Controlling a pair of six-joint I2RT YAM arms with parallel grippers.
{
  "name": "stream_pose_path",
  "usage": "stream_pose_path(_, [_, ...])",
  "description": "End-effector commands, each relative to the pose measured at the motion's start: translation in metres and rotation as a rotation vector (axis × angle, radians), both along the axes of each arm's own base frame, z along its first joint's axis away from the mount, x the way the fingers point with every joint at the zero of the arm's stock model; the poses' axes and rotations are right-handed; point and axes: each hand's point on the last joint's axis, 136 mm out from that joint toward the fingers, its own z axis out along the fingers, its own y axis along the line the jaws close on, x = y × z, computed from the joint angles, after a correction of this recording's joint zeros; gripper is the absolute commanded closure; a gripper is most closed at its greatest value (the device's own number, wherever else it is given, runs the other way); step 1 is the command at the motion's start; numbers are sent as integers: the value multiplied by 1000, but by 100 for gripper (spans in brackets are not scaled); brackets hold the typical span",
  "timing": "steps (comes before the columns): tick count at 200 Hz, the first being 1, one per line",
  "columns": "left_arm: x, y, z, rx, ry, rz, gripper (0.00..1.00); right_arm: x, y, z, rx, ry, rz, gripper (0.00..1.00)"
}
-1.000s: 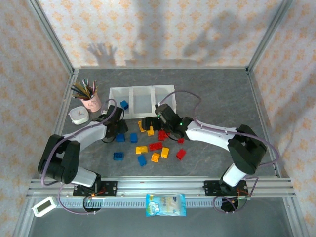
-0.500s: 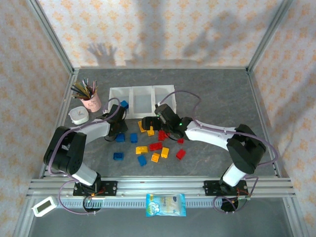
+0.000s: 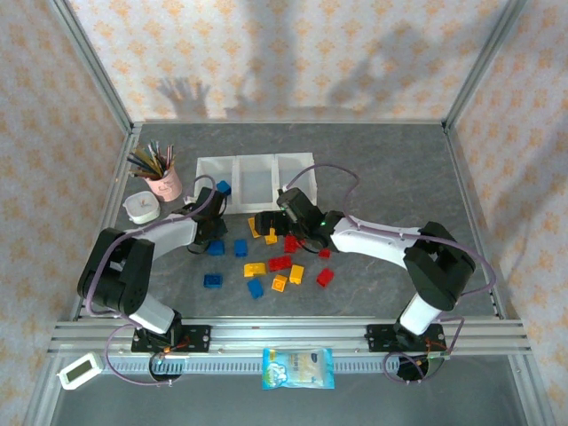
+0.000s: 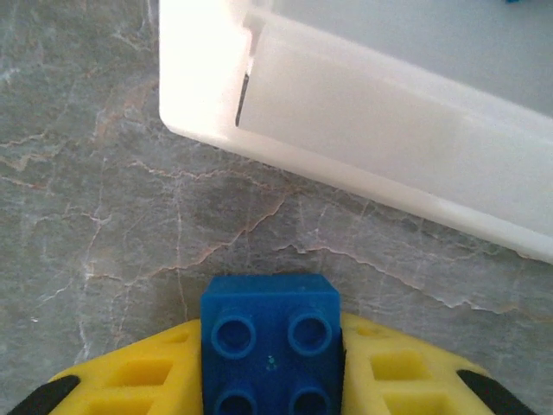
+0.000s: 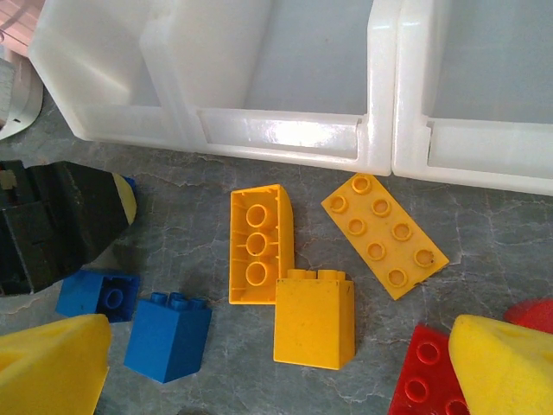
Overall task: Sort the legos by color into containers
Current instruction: Pick up the lego from the middle-left of the table.
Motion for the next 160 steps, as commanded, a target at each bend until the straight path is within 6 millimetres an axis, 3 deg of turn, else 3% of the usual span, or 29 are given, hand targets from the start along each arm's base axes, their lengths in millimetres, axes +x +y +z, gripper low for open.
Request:
stream_pose_path(1, [-2,4,18,18,-36,-3,66,5,4,21,21,-46,2,0])
stream_pose_path(43, [1,4,50,37,-78,-43,68,7,6,43,57,-78,6,0])
stream_pose_path(89, [35,2,87,75,-156,-60,70,22,8,48,64,-97,-17,0])
stream_pose_path(125, [70,-2,94,95,-164,-60,70,34,6,52,78,-110,-39,0])
stream_pose_path(160, [100,2,87,138,-139,-44,70,43,1,55,84,-120,-61,0])
